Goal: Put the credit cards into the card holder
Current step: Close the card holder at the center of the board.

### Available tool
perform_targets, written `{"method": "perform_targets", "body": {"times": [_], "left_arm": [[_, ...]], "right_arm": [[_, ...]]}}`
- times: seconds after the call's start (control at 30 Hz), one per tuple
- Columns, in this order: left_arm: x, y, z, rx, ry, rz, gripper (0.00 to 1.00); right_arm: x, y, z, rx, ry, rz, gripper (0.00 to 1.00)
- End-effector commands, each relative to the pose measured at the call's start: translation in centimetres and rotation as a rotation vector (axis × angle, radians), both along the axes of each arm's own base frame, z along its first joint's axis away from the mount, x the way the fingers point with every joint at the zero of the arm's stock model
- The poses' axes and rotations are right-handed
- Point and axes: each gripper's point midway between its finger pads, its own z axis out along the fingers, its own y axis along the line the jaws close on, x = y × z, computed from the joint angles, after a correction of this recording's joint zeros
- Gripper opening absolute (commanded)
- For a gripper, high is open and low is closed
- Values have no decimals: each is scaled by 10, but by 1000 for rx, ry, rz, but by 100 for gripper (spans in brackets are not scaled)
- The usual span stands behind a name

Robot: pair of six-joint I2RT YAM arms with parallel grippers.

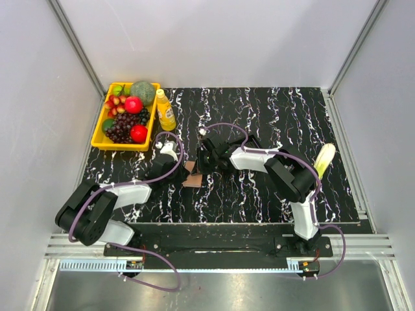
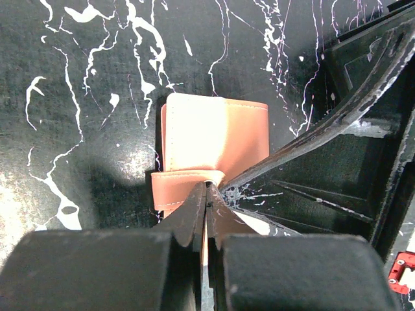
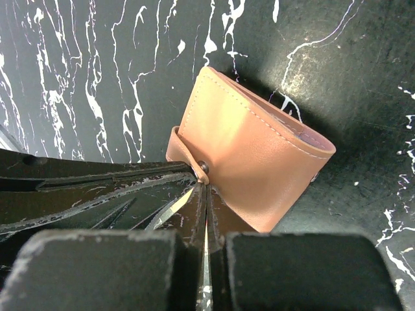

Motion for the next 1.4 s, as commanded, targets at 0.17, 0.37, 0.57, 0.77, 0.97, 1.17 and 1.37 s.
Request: {"method": "perform_targets", "body": {"times": [0.17,0.37,0.57,0.77,0.97,1.17,1.37], "left_arm": [[2,-3,-2,22,43,-11,0],[10,-5,5,87,73,-44,0],[7,-15,-7,90,139,-90,0],[-1,-19,-34,127,247,-142,0],[-22,-10,-52,227,361,-179,0],[-50,-2,-69,240,452,-195,0],[-64,-1,-81,264,508,-211,0]], "right_arm": [[-6,5,-14,-6,46,29,0],[-7,-1,-25,-17,104,3,0],[-7,-5,-28,-17,133,-2,1],[-9,-7,-37,-20,159,4,0],[-10,-7,-39,-20,167,7,0],[-16,-10,-42,-28,180,29,0],[-25,-15,-55,-54,221,56,0]]}}
